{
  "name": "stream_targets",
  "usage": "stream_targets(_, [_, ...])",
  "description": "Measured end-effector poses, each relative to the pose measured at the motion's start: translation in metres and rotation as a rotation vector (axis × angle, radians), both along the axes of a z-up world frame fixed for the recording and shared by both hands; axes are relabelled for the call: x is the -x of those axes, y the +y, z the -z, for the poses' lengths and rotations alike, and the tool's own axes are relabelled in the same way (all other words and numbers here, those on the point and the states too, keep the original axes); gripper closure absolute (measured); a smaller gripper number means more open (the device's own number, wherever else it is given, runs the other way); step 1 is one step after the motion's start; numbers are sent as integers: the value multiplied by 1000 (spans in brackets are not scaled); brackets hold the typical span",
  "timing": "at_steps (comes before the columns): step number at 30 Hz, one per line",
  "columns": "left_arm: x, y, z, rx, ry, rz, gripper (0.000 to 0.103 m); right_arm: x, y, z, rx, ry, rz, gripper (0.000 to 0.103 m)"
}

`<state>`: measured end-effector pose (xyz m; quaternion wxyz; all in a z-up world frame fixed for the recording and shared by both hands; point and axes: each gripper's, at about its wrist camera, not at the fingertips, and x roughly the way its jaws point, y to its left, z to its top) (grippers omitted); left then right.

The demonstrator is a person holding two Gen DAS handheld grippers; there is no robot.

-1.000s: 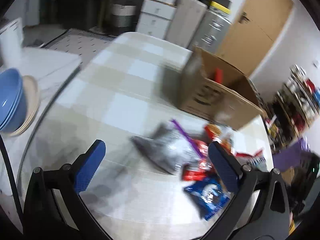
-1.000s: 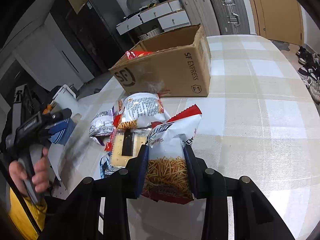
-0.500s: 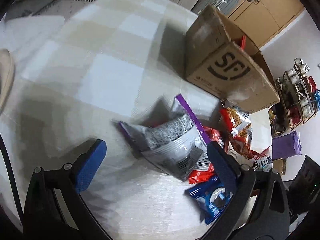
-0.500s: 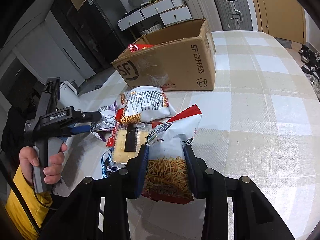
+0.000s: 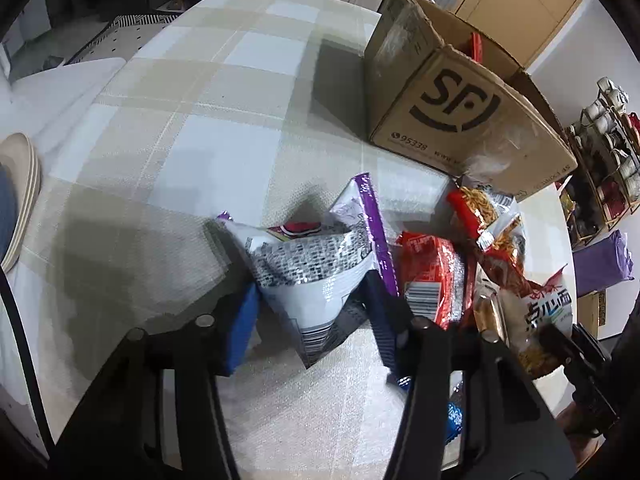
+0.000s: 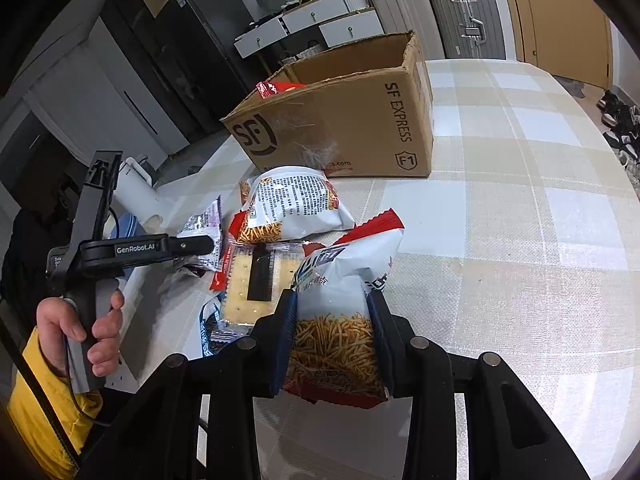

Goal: Organize snacks
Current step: 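Carry the white bag with the right tool while the left tool carries the silver bag to the box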

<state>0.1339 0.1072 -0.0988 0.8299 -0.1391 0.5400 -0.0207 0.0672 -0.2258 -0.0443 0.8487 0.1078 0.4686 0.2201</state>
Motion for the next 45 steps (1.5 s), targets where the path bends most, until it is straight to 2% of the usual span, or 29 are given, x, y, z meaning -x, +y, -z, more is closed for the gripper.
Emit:
stream_targets(4, [2,8,2,36,3,-35,61,0,-2,-2,-11,-6,8,67])
stream_targets(13, [21,12,-12,16,-49,-44,62,5,-10,-22,-83,-77,52,67])
stream_targets(20, [43,0,-42,-45,-158,-13,62,8,-5,-33,-133,-119,52,67])
stream_targets(28, [65,-20,-67,-86,-239,57,62,13,8,-42,-149,-163,45,67])
stream_targets(38, [80,-37,-95,-48,-298,110,62,12,3,-62,-224,-201,91,67])
stream_targets(45, [74,-54,-133,-16,-353,155,62,0,-2,-95,-241,-243,106,67])
